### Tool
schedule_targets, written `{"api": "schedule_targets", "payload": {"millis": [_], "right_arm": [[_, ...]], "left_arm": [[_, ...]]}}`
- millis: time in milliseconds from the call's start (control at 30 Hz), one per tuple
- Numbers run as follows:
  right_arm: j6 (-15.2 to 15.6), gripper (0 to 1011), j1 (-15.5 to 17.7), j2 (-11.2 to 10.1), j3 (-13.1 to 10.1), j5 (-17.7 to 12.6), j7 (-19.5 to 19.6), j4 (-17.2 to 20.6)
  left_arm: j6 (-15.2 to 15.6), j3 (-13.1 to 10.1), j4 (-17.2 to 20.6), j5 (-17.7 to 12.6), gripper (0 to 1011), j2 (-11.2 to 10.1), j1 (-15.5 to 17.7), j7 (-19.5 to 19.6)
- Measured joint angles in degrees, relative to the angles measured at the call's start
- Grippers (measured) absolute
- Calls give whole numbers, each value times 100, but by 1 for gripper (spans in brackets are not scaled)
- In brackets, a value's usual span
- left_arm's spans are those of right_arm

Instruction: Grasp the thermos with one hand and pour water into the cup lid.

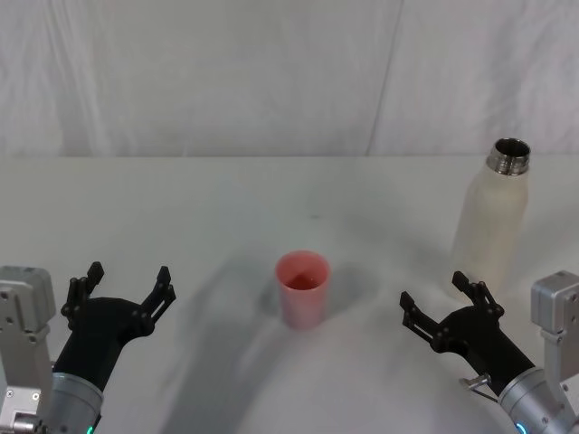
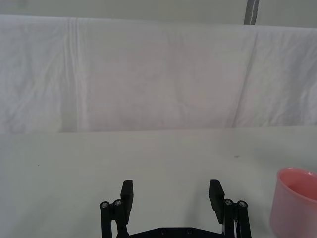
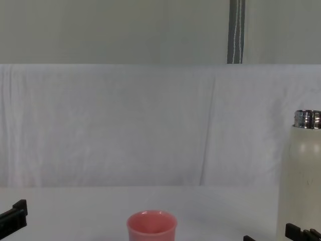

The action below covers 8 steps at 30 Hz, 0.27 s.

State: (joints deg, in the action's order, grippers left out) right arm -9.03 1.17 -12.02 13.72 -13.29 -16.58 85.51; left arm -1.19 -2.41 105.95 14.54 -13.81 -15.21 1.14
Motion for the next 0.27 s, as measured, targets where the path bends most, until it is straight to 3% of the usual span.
{"api": "schedule_targets", "payload": {"millis": [267], "right_arm": [[0,1001,0,0,0,0,0,0]], "left_arm": [[0,0,0,0,1001,0,0,0]]}}
